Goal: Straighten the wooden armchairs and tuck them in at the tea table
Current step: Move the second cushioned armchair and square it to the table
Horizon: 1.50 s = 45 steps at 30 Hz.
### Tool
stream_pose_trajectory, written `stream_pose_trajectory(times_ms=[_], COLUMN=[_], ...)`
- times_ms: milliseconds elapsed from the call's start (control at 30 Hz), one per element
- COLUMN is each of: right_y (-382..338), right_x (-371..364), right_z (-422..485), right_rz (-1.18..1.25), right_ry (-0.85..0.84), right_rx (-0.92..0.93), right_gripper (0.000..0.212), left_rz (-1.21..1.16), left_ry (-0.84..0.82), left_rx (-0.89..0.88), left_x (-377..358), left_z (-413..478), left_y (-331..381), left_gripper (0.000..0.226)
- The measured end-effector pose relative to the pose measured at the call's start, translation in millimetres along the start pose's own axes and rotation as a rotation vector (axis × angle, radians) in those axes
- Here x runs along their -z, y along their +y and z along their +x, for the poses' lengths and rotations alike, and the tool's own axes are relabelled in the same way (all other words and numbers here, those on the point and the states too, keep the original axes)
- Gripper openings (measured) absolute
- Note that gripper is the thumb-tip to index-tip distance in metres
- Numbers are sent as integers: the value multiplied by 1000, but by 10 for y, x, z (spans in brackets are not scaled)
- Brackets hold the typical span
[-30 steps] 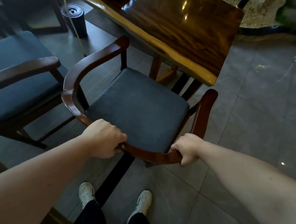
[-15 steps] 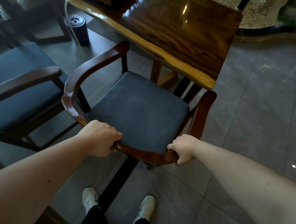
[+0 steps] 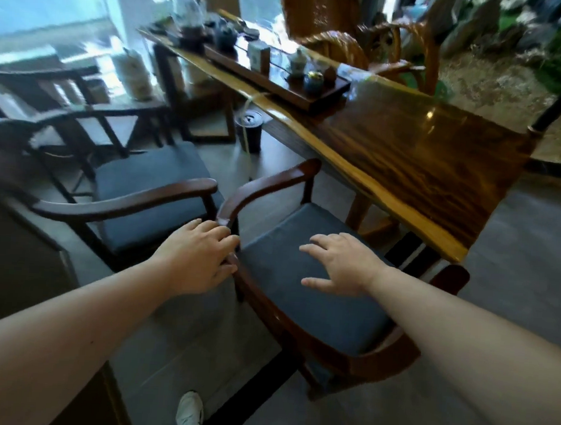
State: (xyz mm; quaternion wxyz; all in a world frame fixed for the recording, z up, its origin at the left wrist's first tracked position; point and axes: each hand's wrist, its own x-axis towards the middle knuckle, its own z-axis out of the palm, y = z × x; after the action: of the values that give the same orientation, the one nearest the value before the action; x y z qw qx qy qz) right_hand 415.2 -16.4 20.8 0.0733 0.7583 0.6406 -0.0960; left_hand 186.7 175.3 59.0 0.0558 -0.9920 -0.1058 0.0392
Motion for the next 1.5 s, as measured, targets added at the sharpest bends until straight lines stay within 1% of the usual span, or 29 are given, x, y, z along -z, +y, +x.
stream_pose_trajectory(times_ms=[100, 167, 200, 300, 400, 467, 533, 633, 800, 900, 1000, 1200, 1367, 1500], right_y=[-161, -287, -364, -576, -785, -915, -936, -1031, -1231, -1361, -1481, -1786, -2006, -2088], right_x=[316, 478, 544, 668, 736, 738, 719, 702, 748, 743, 739, 657, 588, 592], right_z=[304, 505, 619, 957, 1345, 1658, 1732, 2127, 2711, 3037, 3435, 4328, 5058, 5468], right_rz=[102, 207, 221, 212, 186, 169, 164, 148, 183, 184, 213, 244, 226, 208], right_ry=[87, 92, 90, 102, 132, 122, 104, 77, 80, 68, 53, -13, -109, -177], right_rx=[31, 59, 84, 143, 170, 178, 165, 162, 157, 189, 219, 297, 407, 465], right_gripper=[75, 72, 72, 71, 67, 67, 68, 69, 71, 74, 82, 98, 101, 97], left_rz=[28, 38, 38, 27, 14, -11, -13, -55, -64, -63, -62, -11, 30, 46], left_ry=[36, 30, 25, 27, 7, 17, 53, 83, 75, 38, -13, -203, -401, -452], left_rx=[104, 162, 190, 254, 299, 322, 311, 355, 387, 425, 446, 513, 508, 550], left_x=[145, 186, 195, 168, 113, 29, 38, -5, -121, -210, -342, -634, -753, -716], left_z=[-147, -217, -254, -359, -421, -474, -483, -525, -559, -568, -561, -542, -512, -540], left_y=[-271, -437, -533, -828, -1197, -1501, -1569, -1903, -2419, -2693, -2956, -3512, -3997, -4368], left_gripper=[57, 59, 59, 59, 59, 58, 56, 55, 54, 58, 61, 79, 79, 77])
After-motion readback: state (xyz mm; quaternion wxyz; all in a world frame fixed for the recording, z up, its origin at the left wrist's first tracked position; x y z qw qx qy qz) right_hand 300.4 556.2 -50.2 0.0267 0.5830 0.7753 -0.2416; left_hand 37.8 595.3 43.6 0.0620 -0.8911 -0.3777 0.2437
